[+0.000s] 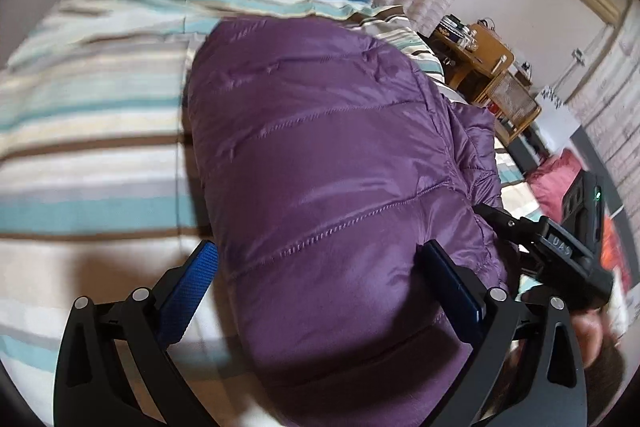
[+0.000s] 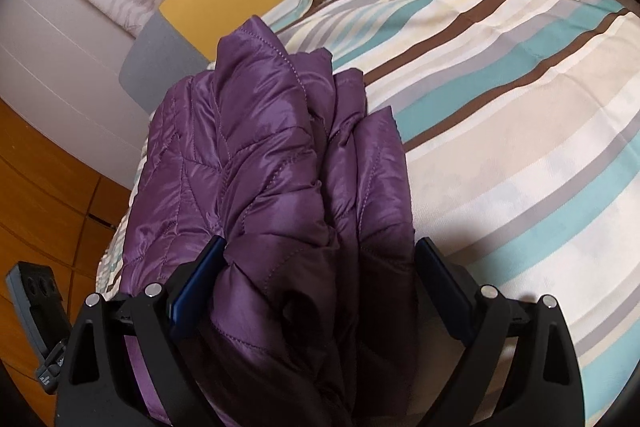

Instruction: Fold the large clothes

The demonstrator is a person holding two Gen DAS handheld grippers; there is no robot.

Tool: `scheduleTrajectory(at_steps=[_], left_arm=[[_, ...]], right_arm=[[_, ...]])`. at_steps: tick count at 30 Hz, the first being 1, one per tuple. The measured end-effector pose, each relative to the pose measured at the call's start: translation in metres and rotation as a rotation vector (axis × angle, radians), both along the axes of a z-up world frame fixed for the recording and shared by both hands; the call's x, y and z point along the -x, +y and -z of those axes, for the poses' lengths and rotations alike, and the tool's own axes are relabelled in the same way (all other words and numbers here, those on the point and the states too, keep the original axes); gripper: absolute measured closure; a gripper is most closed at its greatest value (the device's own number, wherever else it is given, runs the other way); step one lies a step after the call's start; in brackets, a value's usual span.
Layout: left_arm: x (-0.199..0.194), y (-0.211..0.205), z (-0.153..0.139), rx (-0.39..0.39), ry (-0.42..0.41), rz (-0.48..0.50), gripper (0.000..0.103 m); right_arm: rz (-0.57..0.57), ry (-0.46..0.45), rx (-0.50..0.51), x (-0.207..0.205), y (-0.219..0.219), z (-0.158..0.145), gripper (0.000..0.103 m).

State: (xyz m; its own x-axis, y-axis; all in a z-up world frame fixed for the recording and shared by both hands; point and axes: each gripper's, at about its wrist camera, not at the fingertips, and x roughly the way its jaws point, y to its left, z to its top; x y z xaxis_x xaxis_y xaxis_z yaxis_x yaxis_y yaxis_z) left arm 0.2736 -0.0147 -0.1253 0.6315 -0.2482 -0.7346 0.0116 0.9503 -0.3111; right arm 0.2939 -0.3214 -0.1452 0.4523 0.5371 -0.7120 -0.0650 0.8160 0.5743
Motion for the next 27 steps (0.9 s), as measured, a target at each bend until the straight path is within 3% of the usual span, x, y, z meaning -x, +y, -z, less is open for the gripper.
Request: scheduleTrajectory(at_steps=[4, 15, 23, 25, 27], left_arm=[[-0.006, -0.008, -0.002, -0.081, -0.023, 0.039, 0.003], [-0.020, -0.004, 0.012, -0.007, 0.012, 0.067, 0.003], [-0.029, -0.005, 0.022, -0.036, 0.051, 0.091, 0.003], [-0.028, -0.007, 0.021, -0.039, 0.045, 0.087, 0.007], [-0.025, -0.012, 0.017, -0.051, 0.029, 0.082, 0.014]], right_arm=[[-0.016, 0.009, 0.039, -0.004, 0.005, -0.002, 0.010], [-0.058, 0.006, 0.050, -0.017, 0.018, 0.003, 0.010], [-0.098, -0.011, 0.040, -0.024, 0.021, 0.009, 0.011], [-0.117, -0.025, 0.027, -0.024, 0.022, 0.010, 0.023], [-0.122, -0.038, 0.011, -0.025, 0.029, 0.008, 0.028]])
